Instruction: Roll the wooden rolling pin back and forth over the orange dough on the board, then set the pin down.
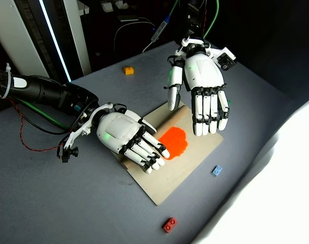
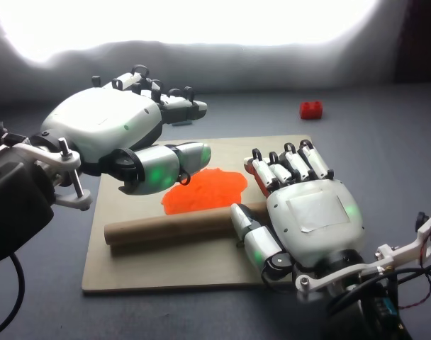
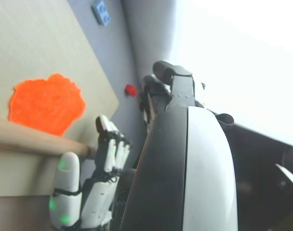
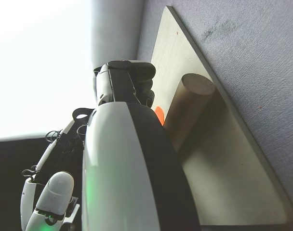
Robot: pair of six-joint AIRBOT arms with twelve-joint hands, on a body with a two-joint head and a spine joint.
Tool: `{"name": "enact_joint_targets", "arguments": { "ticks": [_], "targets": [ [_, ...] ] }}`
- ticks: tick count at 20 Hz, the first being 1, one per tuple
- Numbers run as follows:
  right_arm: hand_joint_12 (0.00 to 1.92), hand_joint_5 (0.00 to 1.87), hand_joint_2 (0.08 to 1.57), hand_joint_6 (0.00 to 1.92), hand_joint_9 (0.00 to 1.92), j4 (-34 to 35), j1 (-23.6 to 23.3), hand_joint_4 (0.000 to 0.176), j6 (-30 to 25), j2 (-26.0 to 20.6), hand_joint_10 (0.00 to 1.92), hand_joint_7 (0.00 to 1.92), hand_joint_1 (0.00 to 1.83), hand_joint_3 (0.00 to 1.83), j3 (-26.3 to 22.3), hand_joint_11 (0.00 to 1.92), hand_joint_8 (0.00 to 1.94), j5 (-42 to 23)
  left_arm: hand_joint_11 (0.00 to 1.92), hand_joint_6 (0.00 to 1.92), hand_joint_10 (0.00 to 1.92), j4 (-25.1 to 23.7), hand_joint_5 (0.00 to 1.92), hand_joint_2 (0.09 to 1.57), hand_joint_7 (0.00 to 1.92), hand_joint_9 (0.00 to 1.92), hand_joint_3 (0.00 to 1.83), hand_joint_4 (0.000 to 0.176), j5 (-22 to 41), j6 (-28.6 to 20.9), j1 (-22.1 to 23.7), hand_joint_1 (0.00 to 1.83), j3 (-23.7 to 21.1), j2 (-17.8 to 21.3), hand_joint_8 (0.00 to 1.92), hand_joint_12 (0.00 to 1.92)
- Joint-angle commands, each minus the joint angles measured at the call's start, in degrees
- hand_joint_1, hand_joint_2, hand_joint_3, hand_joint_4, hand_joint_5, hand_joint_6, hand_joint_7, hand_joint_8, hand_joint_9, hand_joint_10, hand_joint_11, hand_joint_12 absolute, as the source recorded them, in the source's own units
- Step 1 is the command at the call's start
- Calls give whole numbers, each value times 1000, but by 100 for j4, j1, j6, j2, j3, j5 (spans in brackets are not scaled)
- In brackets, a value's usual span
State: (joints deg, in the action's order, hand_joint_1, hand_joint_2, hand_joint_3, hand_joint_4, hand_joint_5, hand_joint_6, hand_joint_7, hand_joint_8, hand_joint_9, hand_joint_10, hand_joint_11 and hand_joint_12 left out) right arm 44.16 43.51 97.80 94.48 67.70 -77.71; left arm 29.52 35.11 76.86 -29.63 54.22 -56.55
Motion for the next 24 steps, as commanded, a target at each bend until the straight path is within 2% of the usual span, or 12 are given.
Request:
{"name": "enact_joint_targets", "arguments": {
  "ticks": [1, 14, 20, 24],
  "targets": [
    [1270, 231, 1514, 530, 165, -451, -70, 0, 18, -35, 743, 496, 0, 0, 2, 0, 5, -568, 0, 4, 5, -152, 377, 1468, 476, 393, 0, 0, 598, -5, 86, 0, -13, 87, 4, 708],
    [1194, 205, 1508, 519, 145, -451, -123, 0, 15, -42, 737, 475, 0, 0, 2, 0, 3, -566, 0, 3, 2, -217, 374, 1471, 469, 388, 0, 0, 423, -75, 282, 0, -74, 165, 1, 710],
    [1252, 220, 1505, 516, 165, -451, -125, 0, 12, -42, 736, 492, 0, 0, 2, 0, 8, -563, 0, 4, 4, -254, 384, 1464, 480, 398, 0, 0, 402, -108, 317, 0, -102, 181, 4, 715],
    [1216, 225, 1499, 512, 160, -451, -161, 0, -1, -52, 730, 493, 0, 0, 3, 0, 8, -557, 0, 3, 1, -254, 384, 1467, 480, 394, 0, 0, 395, -108, 363, 0, -111, 193, 2, 721]
  ]
}}
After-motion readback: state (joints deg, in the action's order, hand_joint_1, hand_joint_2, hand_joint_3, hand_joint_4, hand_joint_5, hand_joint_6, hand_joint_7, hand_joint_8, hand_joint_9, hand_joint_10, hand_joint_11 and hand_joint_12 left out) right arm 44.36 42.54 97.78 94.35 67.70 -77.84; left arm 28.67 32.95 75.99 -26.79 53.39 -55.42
